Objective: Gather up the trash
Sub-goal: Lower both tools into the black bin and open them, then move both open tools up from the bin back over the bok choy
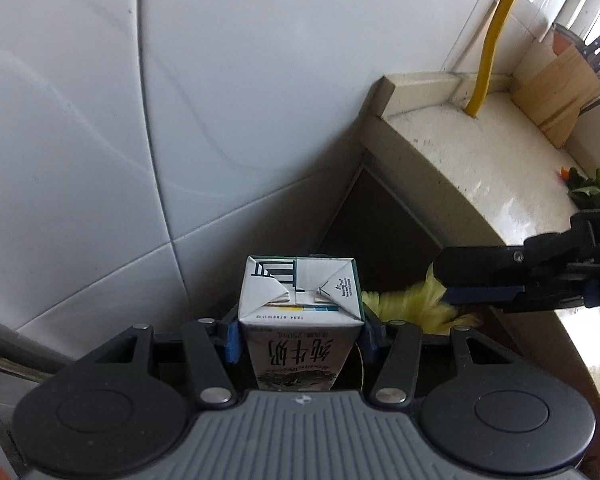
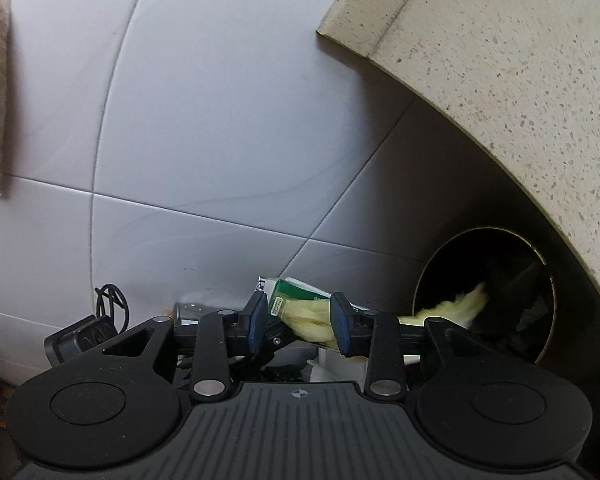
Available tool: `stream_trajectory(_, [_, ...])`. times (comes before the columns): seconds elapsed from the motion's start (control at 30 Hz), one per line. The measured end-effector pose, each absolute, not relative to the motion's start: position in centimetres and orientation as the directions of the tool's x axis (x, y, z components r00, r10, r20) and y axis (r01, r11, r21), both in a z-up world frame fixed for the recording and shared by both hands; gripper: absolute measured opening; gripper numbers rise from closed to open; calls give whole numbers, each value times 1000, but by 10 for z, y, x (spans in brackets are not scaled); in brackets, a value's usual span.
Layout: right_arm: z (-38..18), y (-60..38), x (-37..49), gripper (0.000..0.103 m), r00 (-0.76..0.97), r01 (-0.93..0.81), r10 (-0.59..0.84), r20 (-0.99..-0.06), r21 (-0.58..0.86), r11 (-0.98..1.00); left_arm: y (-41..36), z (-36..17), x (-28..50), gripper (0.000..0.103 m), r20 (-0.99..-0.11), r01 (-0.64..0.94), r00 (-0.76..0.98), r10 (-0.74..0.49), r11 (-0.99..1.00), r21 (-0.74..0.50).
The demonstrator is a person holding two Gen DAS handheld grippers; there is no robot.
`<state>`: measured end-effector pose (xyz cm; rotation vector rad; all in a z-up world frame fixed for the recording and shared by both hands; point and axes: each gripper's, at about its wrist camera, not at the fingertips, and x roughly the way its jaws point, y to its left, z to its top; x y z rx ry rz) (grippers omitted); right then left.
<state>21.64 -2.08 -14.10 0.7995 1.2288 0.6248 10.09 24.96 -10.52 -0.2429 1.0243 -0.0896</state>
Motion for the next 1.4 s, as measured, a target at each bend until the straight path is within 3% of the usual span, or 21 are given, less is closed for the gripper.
stream_trajectory(0.67, [-113, -63, 199, 54, 298, 3, 778, -554, 815, 579, 232, -92, 108, 57, -833, -8, 520, -187, 975, -224])
stream_trajectory(1.03, [-84, -136, 162, 66, 443, 27, 734, -515, 826, 563, 174, -52, 119, 58, -789, 134, 564, -245, 970, -205])
stream_trajectory(1.4, [-55, -214, 114, 67, 600, 49, 623, -502, 800, 597, 96, -36, 124, 59, -771, 279, 542, -336, 937, -211])
